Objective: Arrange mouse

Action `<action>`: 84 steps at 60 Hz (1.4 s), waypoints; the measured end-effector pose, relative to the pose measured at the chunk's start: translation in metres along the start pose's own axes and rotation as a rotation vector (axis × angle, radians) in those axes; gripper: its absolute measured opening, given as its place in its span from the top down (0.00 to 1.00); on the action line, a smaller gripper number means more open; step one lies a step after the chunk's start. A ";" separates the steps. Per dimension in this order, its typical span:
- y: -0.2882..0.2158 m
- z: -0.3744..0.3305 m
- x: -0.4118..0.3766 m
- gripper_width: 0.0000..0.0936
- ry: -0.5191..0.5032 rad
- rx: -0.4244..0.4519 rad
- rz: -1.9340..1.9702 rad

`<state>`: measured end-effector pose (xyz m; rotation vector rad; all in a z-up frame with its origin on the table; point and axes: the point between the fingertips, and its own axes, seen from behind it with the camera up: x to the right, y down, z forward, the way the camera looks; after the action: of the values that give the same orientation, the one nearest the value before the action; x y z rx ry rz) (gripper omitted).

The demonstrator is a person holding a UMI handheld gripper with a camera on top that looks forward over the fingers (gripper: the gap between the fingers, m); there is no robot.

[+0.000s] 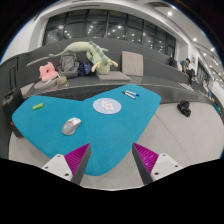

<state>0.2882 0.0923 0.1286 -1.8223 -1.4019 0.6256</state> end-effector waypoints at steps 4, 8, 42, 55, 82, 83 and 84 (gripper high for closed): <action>-0.001 -0.001 -0.008 0.10 -0.022 0.001 -0.012; 0.000 -0.010 -0.029 0.10 -0.039 0.007 -0.021; 0.027 -0.022 -0.198 0.10 -0.283 0.044 -0.107; 0.035 0.018 -0.219 0.10 -0.273 0.068 -0.116; 0.026 0.131 -0.232 0.10 -0.215 0.073 -0.087; 0.025 0.134 -0.233 0.10 -0.214 0.072 -0.087; 0.024 0.139 -0.234 0.10 -0.212 0.072 -0.088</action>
<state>0.1316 -0.0987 0.0120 -1.6665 -1.5674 0.8322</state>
